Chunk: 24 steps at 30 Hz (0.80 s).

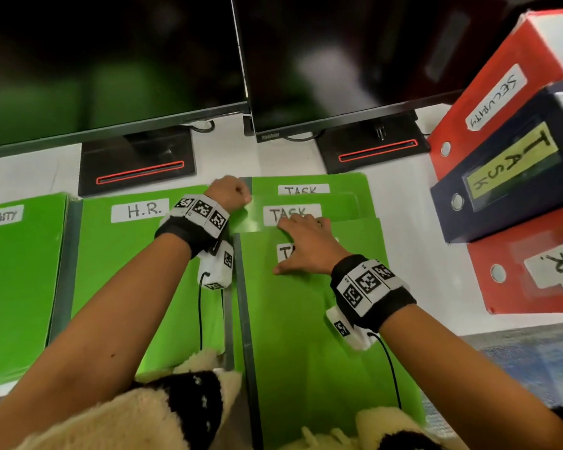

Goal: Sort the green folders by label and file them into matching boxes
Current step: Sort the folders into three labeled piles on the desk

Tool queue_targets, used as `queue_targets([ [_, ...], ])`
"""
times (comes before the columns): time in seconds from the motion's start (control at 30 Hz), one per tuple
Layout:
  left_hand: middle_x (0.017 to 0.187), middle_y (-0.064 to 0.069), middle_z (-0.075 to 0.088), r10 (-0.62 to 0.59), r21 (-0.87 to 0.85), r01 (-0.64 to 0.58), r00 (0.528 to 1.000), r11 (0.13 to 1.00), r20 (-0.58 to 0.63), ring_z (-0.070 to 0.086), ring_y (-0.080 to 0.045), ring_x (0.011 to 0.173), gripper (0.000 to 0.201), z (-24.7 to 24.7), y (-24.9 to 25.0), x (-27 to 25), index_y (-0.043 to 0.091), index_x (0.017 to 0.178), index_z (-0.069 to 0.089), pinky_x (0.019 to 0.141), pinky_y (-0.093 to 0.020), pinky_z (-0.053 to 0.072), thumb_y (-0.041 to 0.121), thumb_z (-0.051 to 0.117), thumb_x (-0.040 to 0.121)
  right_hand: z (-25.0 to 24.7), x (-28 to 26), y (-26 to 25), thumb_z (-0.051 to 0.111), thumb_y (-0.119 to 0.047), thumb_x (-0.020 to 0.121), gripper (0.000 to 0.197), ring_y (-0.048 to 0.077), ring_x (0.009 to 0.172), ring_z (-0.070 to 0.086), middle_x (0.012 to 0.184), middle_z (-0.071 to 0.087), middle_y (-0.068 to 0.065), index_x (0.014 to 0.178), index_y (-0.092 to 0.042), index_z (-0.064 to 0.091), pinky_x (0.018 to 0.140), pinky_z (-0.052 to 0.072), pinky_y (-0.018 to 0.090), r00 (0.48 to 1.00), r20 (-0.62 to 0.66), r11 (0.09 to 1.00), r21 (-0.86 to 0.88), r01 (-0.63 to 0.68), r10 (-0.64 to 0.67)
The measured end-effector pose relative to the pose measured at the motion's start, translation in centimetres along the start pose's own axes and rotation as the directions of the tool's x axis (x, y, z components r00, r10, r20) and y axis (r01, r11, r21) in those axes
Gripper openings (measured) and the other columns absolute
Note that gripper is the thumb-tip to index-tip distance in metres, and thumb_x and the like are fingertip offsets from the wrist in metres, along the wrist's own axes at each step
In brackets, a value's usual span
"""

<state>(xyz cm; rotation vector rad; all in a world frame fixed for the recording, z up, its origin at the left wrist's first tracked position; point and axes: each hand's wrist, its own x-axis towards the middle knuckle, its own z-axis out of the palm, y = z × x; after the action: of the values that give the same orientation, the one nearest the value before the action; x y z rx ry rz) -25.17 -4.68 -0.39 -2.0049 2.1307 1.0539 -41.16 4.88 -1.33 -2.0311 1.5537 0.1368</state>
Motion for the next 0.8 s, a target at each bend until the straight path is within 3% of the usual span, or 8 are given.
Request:
queue_targets([
  [0.07, 0.115, -0.016, 0.064, -0.010, -0.069, 0.001, 0.990, 0.998, -0.141, 0.056, -0.031, 0.112, 0.020, -0.9, 0.6, 0.3, 0.004, 0.100, 0.067, 0.091, -0.030, 0.043, 0.004, 0.050, 0.089, 0.0, -0.3, -0.3, 0.071, -0.050, 0.070, 0.079, 0.026, 0.125, 0.037, 0.133, 0.044, 0.006, 0.133, -0.018, 0.037, 0.108, 0.020, 0.044, 1.000, -0.010, 1.000, -0.005, 0.011, -0.011],
  [0.2, 0.107, -0.020, 0.065, 0.022, -0.092, -0.041, 0.979, 0.995, -0.205, 0.058, -0.033, 0.108, 0.019, -1.5, 1.3, 0.3, 0.002, 0.100, 0.066, 0.087, -0.030, 0.044, 0.004, 0.051, 0.089, -0.2, -0.5, -0.5, 0.071, -0.051, 0.070, 0.078, 0.025, 0.121, 0.040, 0.128, 0.046, 0.006, 0.133, -0.018, 0.038, 0.106, 0.024, 0.043, 1.000, -0.010, 1.000, -0.009, 0.009, -0.009],
  [0.3, 0.107, -0.019, 0.063, 0.072, -0.060, -0.078, 0.993, 0.995, -0.096, 0.056, -0.032, 0.109, 0.018, -1.0, 1.3, -0.1, 0.005, 0.100, 0.065, 0.085, -0.028, 0.041, 0.009, 0.050, 0.092, -0.4, -0.5, -0.2, 0.072, -0.053, 0.067, 0.077, 0.024, 0.120, 0.039, 0.128, 0.043, 0.006, 0.129, -0.019, 0.040, 0.104, 0.025, 0.040, 0.998, -0.064, 1.000, -0.017, 0.004, -0.005],
  [0.43, 0.119, -0.019, 0.059, 0.093, -0.003, -0.093, 0.988, 0.996, 0.126, 0.052, -0.021, 0.093, 0.033, 0.3, 0.9, -0.4, 0.002, 0.106, 0.063, 0.084, -0.026, 0.036, 0.028, 0.045, 0.097, -0.6, -0.1, 0.7, 0.075, -0.052, 0.063, 0.076, 0.026, 0.129, 0.028, 0.146, 0.025, 0.006, 0.124, -0.020, 0.043, 0.106, 0.024, 0.042, 0.993, -0.111, 1.000, 0.002, -0.031, 0.031],
  [0.57, 0.131, -0.014, 0.054, 0.049, 0.046, -0.056, 0.989, 0.997, 0.138, 0.049, -0.029, 0.120, 0.037, 0.3, 1.1, 0.2, 0.007, 0.111, 0.066, 0.100, -0.033, 0.036, 0.032, 0.043, 0.097, -0.5, 0.3, 0.9, 0.076, -0.052, 0.063, 0.074, 0.022, 0.114, 0.034, 0.129, 0.047, 0.002, 0.120, -0.020, 0.041, 0.092, 0.029, 0.037, 0.994, -0.092, 0.997, 0.039, -0.062, 0.065],
  [0.7, 0.148, -0.011, 0.034, 0.024, 0.130, -0.024, 1.000, 0.991, 0.008, 0.030, -0.029, 0.137, 0.047, 0.3, 1.8, 1.7, 0.012, 0.139, 0.040, 0.112, -0.042, 0.028, 0.035, 0.041, 0.097, -0.4, 0.6, 0.6, 0.076, -0.053, 0.062, 0.083, 0.022, 0.114, 0.033, 0.128, 0.046, 0.002, 0.127, -0.018, 0.039, 0.095, 0.028, 0.037, 0.991, -0.097, 0.993, 0.091, -0.078, 0.087],
  [0.73, 0.151, -0.010, 0.029, -0.004, 0.167, 0.002, 1.000, 0.986, 0.007, 0.026, -0.029, 0.139, 0.051, 0.4, 1.9, 2.0, 0.012, 0.142, 0.034, 0.114, -0.043, 0.026, 0.035, 0.040, 0.097, -0.3, 0.7, 0.5, 0.074, -0.055, 0.063, 0.084, 0.023, 0.116, 0.033, 0.128, 0.046, 0.003, 0.129, -0.018, 0.039, 0.097, 0.028, 0.037, 0.993, -0.088, 0.995, 0.063, -0.077, 0.083],
  [0.8, 0.146, -0.014, 0.034, -0.039, 0.247, 0.033, 0.999, 0.968, 0.020, 0.031, -0.031, 0.135, 0.052, 0.9, 2.0, 2.5, 0.008, 0.140, 0.037, 0.110, -0.044, 0.031, 0.036, 0.040, 0.097, -0.2, 0.8, 0.4, 0.071, -0.058, 0.066, 0.084, 0.024, 0.117, 0.033, 0.127, 0.045, 0.004, 0.132, -0.017, 0.039, 0.100, 0.027, 0.039, 0.995, -0.065, 0.997, -0.001, -0.073, 0.073],
])
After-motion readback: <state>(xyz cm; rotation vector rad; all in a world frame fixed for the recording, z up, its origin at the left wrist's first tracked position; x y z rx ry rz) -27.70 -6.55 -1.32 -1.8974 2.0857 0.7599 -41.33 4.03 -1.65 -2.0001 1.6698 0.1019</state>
